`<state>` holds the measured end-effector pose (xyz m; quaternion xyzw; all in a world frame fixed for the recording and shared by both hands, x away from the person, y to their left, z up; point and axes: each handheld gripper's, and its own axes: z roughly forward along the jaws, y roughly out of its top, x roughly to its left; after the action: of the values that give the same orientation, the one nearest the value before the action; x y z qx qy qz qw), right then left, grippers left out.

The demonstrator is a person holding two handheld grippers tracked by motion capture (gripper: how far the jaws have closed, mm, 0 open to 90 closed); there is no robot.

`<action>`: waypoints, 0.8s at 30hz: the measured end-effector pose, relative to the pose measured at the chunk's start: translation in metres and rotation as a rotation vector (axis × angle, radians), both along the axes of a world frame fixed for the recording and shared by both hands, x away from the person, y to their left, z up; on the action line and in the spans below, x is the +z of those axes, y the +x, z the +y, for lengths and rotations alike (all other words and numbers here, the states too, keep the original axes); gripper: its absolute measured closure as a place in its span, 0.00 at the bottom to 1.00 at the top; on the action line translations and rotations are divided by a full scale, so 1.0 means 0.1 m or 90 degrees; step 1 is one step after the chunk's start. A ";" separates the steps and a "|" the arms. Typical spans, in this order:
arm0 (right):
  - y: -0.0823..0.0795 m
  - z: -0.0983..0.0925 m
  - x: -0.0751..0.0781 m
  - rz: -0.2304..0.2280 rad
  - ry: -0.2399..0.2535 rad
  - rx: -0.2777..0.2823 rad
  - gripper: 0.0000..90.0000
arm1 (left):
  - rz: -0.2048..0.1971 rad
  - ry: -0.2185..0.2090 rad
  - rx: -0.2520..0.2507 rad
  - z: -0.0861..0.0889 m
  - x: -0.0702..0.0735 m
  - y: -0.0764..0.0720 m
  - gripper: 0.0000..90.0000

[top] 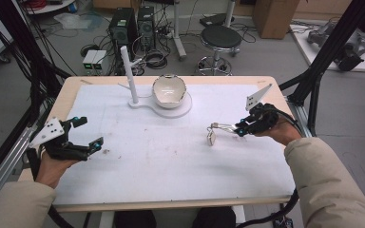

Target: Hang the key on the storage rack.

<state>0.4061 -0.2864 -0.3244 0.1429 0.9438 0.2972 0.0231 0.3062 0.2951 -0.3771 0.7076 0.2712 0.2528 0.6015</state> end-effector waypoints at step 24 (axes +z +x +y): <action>-0.22 0.80 0.38 -0.048 0.049 0.130 0.83 | 0.046 0.086 -0.261 -0.80 0.79 0.51 0.02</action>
<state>0.3844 -0.2066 -0.2863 0.0356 0.9398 0.3391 0.0227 0.3570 0.2148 -0.2980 0.7954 0.1254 0.1169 0.5813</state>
